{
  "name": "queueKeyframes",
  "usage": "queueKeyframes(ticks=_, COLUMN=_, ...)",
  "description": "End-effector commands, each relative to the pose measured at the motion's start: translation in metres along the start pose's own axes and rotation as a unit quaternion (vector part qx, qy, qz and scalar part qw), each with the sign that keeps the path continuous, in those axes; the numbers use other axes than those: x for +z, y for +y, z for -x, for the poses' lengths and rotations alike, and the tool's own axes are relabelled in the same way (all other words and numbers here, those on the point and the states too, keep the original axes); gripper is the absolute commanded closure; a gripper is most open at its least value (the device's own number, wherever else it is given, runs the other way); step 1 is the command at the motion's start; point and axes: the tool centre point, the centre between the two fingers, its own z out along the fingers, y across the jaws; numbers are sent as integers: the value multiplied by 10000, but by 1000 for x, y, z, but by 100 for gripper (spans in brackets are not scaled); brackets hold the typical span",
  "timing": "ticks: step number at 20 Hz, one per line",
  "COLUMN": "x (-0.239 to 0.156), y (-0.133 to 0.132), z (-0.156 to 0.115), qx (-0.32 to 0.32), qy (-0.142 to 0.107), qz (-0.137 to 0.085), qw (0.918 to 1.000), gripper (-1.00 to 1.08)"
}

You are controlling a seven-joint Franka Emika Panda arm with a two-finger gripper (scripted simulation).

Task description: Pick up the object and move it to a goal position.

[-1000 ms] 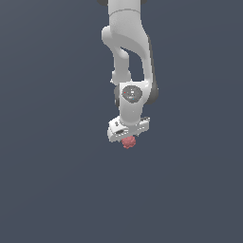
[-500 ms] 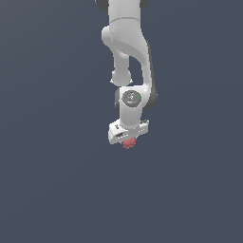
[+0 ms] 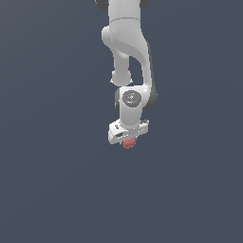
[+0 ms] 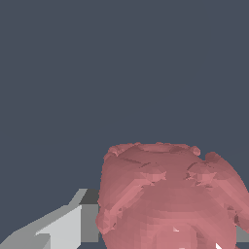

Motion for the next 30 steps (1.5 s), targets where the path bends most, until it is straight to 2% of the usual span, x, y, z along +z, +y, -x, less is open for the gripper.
queueKeyframes(ticks=1, x=-2, y=0, z=-1, qx=1, qy=0, qz=0, qw=10000, gripper=108)
queueKeyframes(ticks=11, x=-39, y=1, z=-24, qx=-1, qy=1, qz=-2, qw=10000, gripper=108)
queueKeyframes(ticks=30, x=-169, y=8, z=-108, qx=-2, qy=1, qz=-5, qw=10000, gripper=108)
